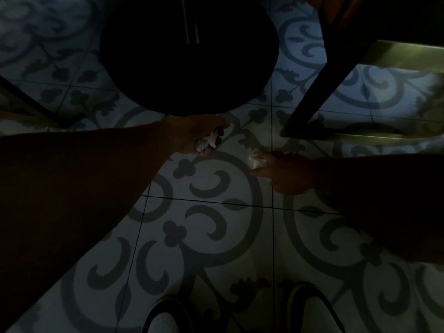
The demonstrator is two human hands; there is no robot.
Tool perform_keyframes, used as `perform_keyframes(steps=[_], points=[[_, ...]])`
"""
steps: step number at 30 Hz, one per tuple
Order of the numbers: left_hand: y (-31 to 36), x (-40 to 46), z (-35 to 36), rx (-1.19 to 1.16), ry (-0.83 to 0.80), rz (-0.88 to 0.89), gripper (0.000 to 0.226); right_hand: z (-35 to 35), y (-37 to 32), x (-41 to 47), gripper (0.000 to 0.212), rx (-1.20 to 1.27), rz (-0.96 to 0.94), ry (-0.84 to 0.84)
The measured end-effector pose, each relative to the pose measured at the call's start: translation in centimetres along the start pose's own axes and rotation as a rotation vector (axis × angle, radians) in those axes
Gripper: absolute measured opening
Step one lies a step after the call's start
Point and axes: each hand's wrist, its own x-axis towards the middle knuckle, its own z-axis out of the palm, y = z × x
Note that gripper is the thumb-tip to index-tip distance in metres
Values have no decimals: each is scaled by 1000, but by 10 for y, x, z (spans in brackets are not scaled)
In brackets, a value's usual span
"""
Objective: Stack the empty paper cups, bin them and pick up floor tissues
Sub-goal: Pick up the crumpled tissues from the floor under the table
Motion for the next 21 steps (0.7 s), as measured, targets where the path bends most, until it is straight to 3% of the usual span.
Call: perform_keyframes(steps=[4, 9, 16, 21], points=[[8, -10, 10, -71, 50, -61, 35, 3, 4, 5, 70, 36, -1, -85], [9, -12, 10, -28, 62, -89, 24, 2, 3, 7, 72, 102, 44, -203], [9, -9, 14, -39, 80, -77, 38, -3, 2, -6, 43, 141, -22, 29], [10, -13, 15, 6, 105, -42, 32, -8, -5, -5, 32, 80, -75, 23]])
